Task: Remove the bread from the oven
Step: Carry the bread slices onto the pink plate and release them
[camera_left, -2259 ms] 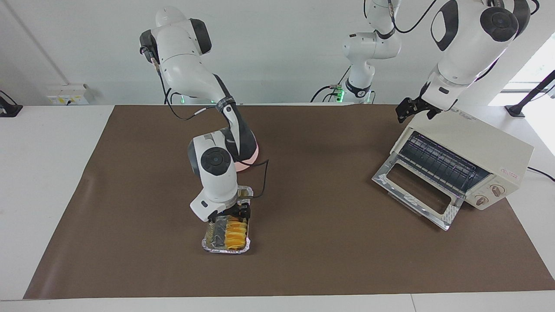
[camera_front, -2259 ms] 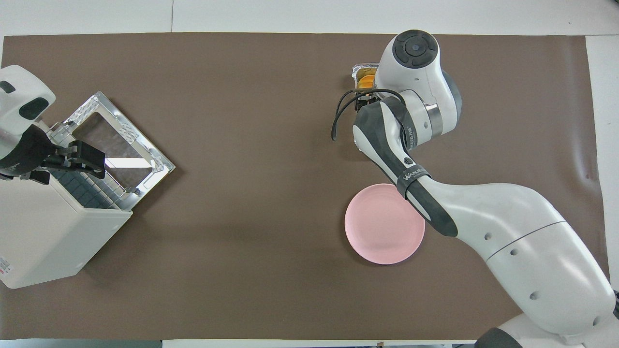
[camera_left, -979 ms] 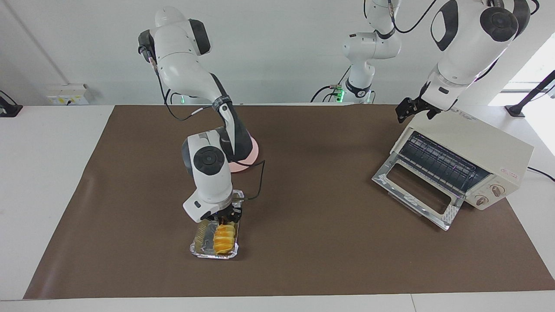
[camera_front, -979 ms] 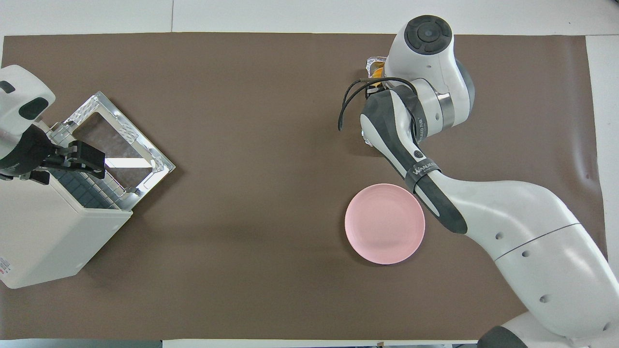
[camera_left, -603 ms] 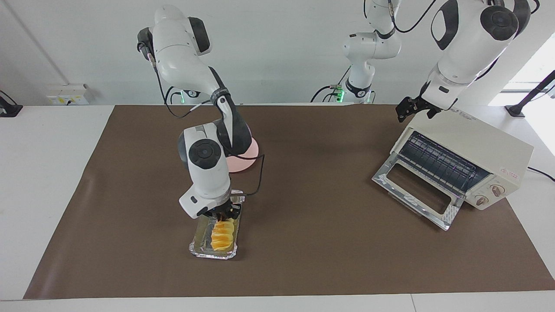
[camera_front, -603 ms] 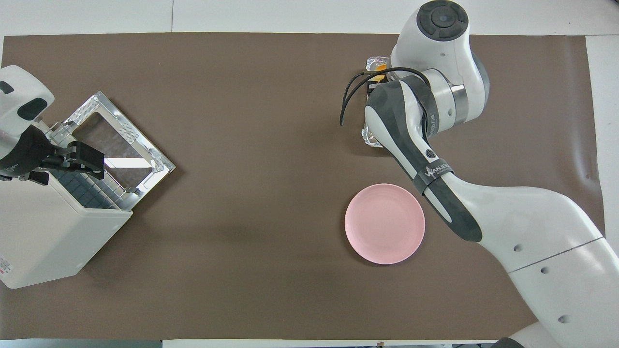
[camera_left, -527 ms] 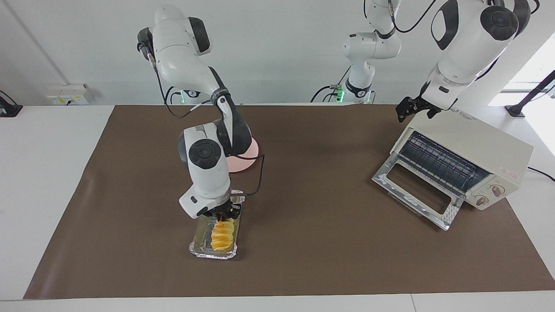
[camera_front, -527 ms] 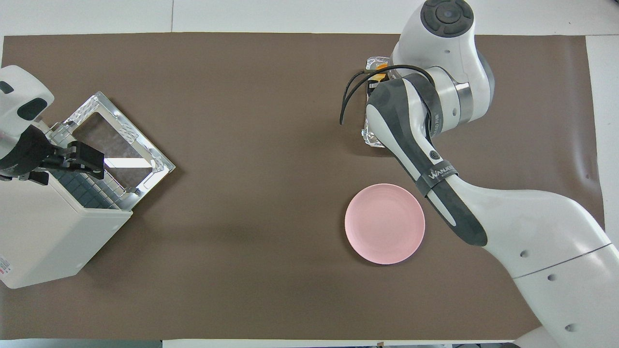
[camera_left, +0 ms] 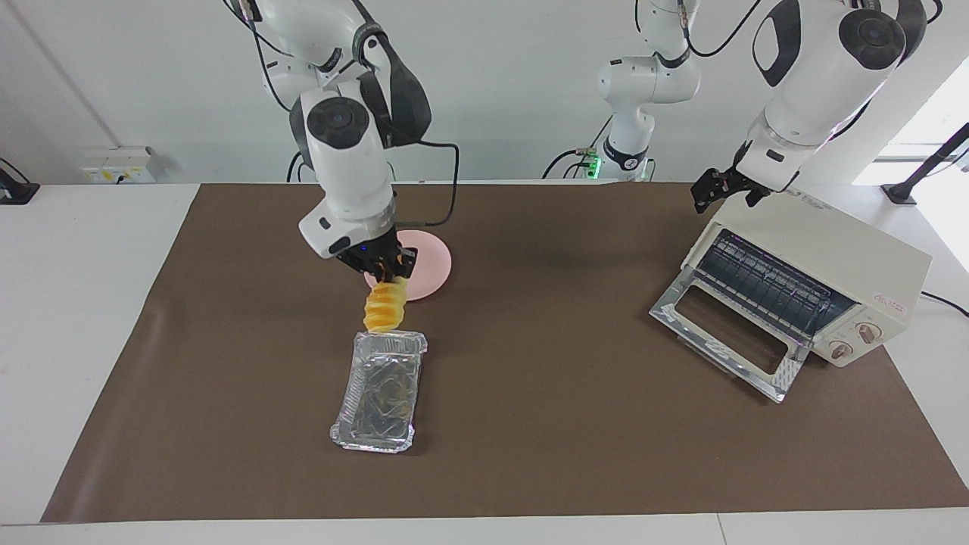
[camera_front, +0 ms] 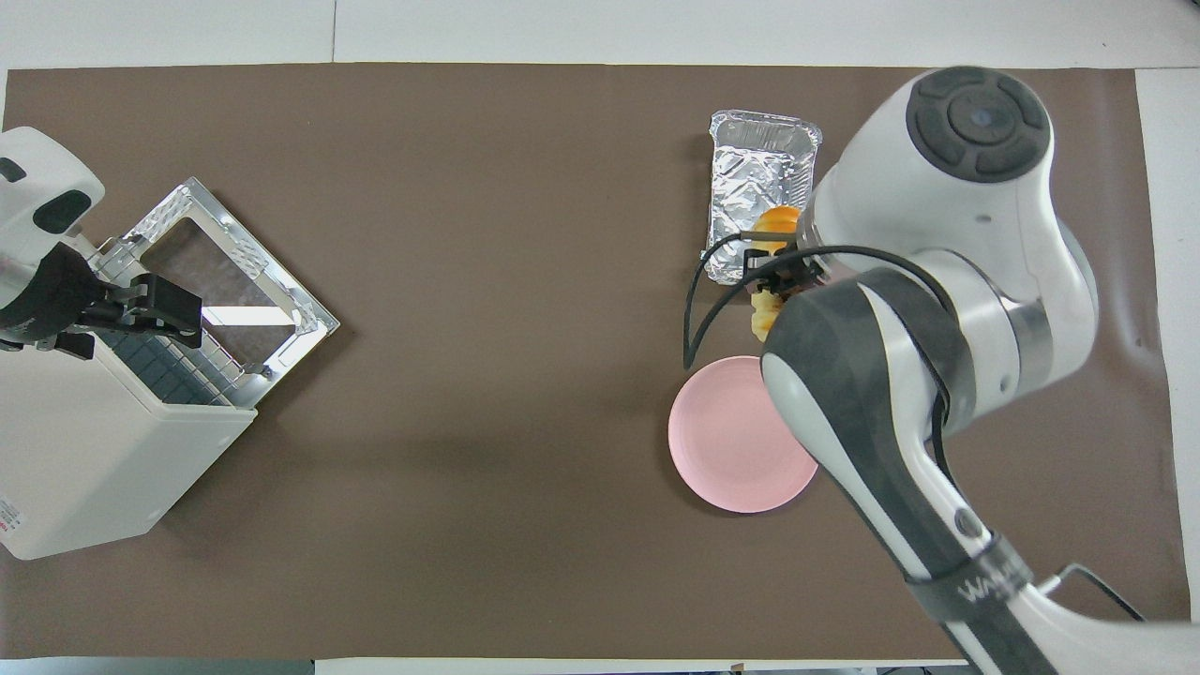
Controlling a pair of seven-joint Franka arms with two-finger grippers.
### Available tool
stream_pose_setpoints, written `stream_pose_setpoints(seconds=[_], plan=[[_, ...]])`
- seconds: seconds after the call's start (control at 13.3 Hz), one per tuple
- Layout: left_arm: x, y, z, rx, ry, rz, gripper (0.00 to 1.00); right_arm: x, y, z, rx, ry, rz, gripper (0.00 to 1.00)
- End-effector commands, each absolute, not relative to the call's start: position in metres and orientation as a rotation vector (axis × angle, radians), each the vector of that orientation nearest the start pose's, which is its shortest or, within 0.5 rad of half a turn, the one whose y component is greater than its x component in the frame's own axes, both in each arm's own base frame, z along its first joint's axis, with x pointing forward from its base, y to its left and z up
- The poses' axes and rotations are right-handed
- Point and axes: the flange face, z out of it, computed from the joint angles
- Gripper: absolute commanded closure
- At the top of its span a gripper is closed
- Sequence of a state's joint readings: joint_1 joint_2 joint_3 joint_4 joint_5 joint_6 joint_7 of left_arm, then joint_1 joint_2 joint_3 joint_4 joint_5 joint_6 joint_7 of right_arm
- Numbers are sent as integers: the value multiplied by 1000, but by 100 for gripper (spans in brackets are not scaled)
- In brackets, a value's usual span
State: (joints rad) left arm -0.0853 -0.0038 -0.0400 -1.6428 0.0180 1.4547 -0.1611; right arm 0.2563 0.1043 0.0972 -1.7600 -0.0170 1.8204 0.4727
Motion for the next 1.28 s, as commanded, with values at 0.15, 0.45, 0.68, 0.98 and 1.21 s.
stream_pose_setpoints(seconds=[0.15, 0.45, 0.68, 0.98, 1.21], plan=[[526, -62, 588, -3097, -57, 294, 0, 440, 190, 443, -3153, 145, -33, 100], [527, -59, 588, -3098, -64, 292, 0, 426, 187, 387, -3107, 150, -161, 100], [528, -58, 589, -3100, -76, 280, 0, 424, 215, 349, -3081, 175, -173, 100], [528, -58, 589, -3099, -79, 280, 0, 421, 233, 331, -3073, 149, -172, 100], [528, -58, 589, -3100, -81, 280, 0, 421, 232, 325, -3074, 142, -170, 100]])
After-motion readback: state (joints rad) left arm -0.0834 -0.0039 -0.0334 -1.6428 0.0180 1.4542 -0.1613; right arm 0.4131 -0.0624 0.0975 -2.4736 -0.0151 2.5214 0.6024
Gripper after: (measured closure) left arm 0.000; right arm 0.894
